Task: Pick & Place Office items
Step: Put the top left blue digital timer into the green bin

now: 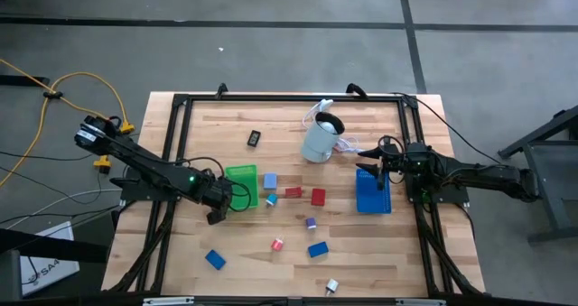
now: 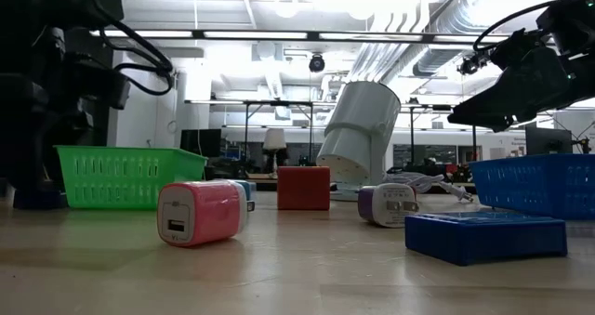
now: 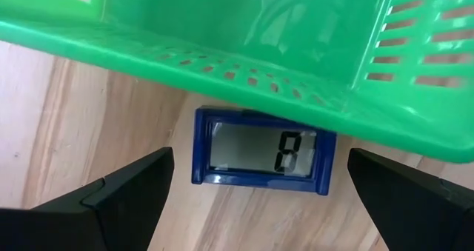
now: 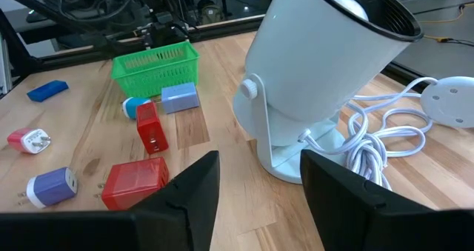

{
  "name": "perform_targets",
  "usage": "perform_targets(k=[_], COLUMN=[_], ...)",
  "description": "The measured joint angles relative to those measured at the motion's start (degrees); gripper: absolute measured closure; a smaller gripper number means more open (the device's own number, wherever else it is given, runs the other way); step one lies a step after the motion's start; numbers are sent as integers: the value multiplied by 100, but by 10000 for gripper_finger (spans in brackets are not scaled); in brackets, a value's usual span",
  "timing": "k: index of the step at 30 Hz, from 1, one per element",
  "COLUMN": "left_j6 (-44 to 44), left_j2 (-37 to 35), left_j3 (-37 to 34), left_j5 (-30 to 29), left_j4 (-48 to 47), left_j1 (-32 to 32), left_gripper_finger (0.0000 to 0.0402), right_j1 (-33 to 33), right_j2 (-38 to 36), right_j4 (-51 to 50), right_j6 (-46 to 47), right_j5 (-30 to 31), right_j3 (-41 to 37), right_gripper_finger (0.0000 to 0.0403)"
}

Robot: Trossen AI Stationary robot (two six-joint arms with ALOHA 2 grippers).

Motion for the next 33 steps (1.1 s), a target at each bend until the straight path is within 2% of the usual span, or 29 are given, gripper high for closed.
perform_targets(k=[10,15,33], left_j6=[-109,-144,-125], left_j2=[112,386,372], left_j3=[-22,-18,-18], left_j5=[27,315,318], left_j4=[42,181,171], left_j1=[0,4,10], left_gripper_finger=[9,9,9], right_j1=[0,0,-2], right_j2=[0,-2,-2], right_j4=[0,2,0], right_j6=[0,0,0], right_j5=[-1,1,1], right_j3=[2,0,2], right_gripper_finger=[227,227,227])
